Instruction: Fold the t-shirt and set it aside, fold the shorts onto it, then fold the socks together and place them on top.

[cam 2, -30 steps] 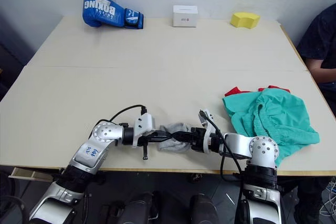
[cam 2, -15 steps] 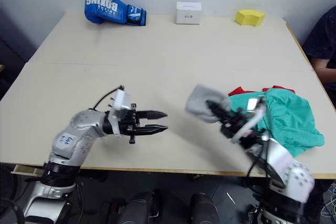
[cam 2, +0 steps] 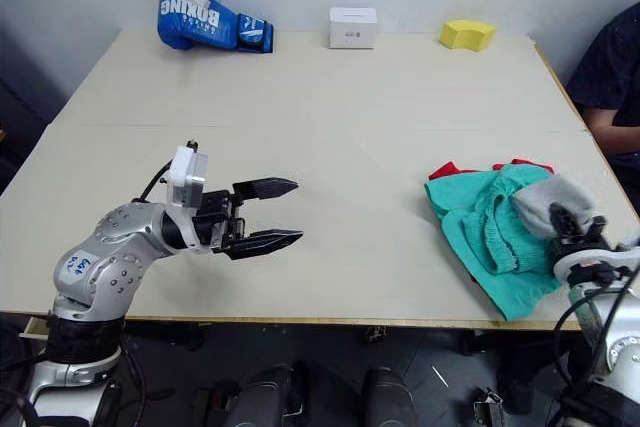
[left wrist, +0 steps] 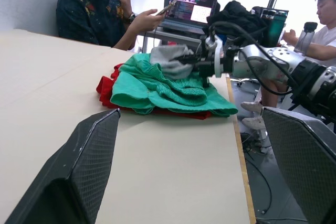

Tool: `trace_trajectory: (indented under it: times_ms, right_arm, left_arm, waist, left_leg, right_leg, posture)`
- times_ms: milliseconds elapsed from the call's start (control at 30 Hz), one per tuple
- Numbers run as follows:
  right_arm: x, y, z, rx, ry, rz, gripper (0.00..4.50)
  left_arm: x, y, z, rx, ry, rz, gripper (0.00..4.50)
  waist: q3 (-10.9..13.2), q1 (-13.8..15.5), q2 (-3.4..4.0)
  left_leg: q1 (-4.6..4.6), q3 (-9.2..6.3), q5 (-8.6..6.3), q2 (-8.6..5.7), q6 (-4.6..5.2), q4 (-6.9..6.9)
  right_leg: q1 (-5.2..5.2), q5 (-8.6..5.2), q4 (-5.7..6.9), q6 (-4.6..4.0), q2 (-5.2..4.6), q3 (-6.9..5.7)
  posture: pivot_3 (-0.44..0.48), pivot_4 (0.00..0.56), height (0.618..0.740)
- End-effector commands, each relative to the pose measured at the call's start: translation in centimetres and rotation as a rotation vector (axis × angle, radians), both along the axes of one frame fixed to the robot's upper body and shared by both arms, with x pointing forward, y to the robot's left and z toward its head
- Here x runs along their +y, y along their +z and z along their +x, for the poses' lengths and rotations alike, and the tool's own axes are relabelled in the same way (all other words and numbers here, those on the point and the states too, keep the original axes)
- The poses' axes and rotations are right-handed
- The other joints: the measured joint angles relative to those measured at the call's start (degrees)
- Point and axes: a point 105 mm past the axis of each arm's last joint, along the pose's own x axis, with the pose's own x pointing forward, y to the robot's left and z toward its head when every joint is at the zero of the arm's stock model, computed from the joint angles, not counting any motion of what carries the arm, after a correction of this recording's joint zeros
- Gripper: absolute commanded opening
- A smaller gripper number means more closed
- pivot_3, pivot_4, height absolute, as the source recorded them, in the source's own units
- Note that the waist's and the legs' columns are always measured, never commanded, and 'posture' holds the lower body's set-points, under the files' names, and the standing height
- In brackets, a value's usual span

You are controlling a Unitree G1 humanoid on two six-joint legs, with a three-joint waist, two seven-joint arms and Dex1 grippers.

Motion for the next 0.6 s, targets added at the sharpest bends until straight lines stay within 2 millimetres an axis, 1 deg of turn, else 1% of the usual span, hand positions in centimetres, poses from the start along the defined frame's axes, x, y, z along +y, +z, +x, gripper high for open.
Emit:
trace_trajectory:
  times_ms: [33, 100, 200, 300, 333, 400, 467, 533, 567, 600]
  right_arm:
    - [-0.5, 0.0, -0.3, 0.029, 0.027, -0.011, 1.56]
    - [-1.3, 0.3, -0.9, 0.04, 0.02, -0.04, 2.26]
    - [-2.4, 1.6, -2.8, 0.03, 0.025, -0.096, 3.25]
    - [-2.4, 2.9, -4.8, 0.054, 0.13, -0.249, 4.33]
    - [-2.3, 3.4, -5.6, 0.063, 0.174, -0.316, 4.49]
    - [-2.5, 4.4, -7.2, 0.097, 0.246, -0.475, 4.49]
    - [-2.9, 5.4, -8.2, 0.098, 0.28, -0.598, 4.49]
    - [-3.4, 6.3, -9.0, 0.116, 0.314, -0.812, 4.49]
    - [-3.2, 6.9, -9.2, 0.091, 0.345, -0.928, 4.49]
    - [-2.6, 9.3, -8.8, -0.061, 0.321, -1.034, 4.49]
  left_arm:
    - [0.6, 0.8, -0.4, -0.056, 0.024, 0.006, 4.5]
    - [1.0, 0.6, -0.3, -0.06, 0.054, 0.011, 4.5]
    - [1.7, 0.0, 0.0, -0.059, 0.1, 0.027, 4.5]
    - [2.6, -0.9, 0.3, -0.057, 0.137, 0.064, 4.5]
    - [3.1, -1.1, 0.4, -0.055, 0.152, 0.08, 4.5]
    - [4.3, -1.8, 0.8, -0.063, 0.185, 0.13, 4.5]
    - [5.4, -2.5, 1.2, -0.079, 0.224, 0.194, 4.5]
    - [6.6, -3.3, 1.4, -0.098, 0.251, 0.254, 4.5]
    - [7.3, -3.6, 1.7, -0.113, 0.278, 0.283, 4.5]
    - [8.4, -3.9, 1.9, -0.13, 0.317, 0.315, 4.5]
  waist:
    - [0.0, 0.12, 0.0]
    - [0.0, 0.12, 0.0]
    - [0.0, 0.55, 0.0]
    - [0.0, 1.66, 0.0]
    - [0.0, 1.78, 0.0]
    - [0.01, 1.87, 0.07]
    - [0.01, 1.82, 0.06]
    - [0.02, 1.58, 0.05]
    - [0.02, 1.59, 0.06]
    - [0.02, 1.58, 0.06]
  left_leg:
    - [0.01, 0.0, 0.0, 0.0, -0.01, -0.04]
    - [0.02, 0.0, 0.0, 0.0, -0.02, -0.07]
    - [0.03, 0.03, -0.03, -0.02, 0.03, -0.06]
    - [-0.01, -0.01, -0.17, -0.07, 0.24, -0.06]
    - [-0.01, 0.0, -0.19, -0.08, 0.27, -0.06]
    - [-0.05, 0.02, -0.22, -0.08, 0.31, -0.07]
    - [-0.04, 0.08, -0.24, -0.02, 0.32, -0.15]
    - [-0.04, 0.19, -0.24, 0.01, 0.31, -0.17]
    - [0.01, 0.27, -0.25, 0.03, 0.28, -0.21]
    - [0.05, 0.31, -0.35, 0.05, 0.11, -0.25]
  right_leg:
    - [0.0, -0.01, 0.0, -0.01, 0.0, 0.0]
    - [0.0, -0.01, -0.02, -0.01, 0.0, 0.0]
    - [0.04, 0.0, -0.05, -0.01, -0.04, 0.02]
    - [0.05, -0.01, -0.13, -0.01, -0.11, -0.01]
    - [0.05, 0.0, -0.15, -0.01, -0.13, 0.0]
    - [0.06, 0.0, -0.28, -0.02, -0.14, 0.02]
    - [0.09, 0.01, -0.46, -0.03, -0.11, -0.01]
    - [0.02, 0.03, -0.48, -0.08, -0.09, -0.04]
    - [0.01, 0.03, -0.49, -0.08, -0.08, -0.02]
    - [0.0, 0.04, -0.5, -0.09, -0.07, -0.02]
  posture:
    - [0.0, 0.15, 0.74]
    - [0.0, 0.15, 0.74]
    - [0.0, 0.15, 0.74]
    - [0.0, 0.15, 0.74]
    - [0.0, 0.15, 0.74]
    - [0.0, 0.15, 0.74]
    - [0.0, 0.15, 0.74]
    - [0.0, 0.15, 0.74]
    - [0.0, 0.15, 0.74]
    - [0.0, 0.15, 0.74]
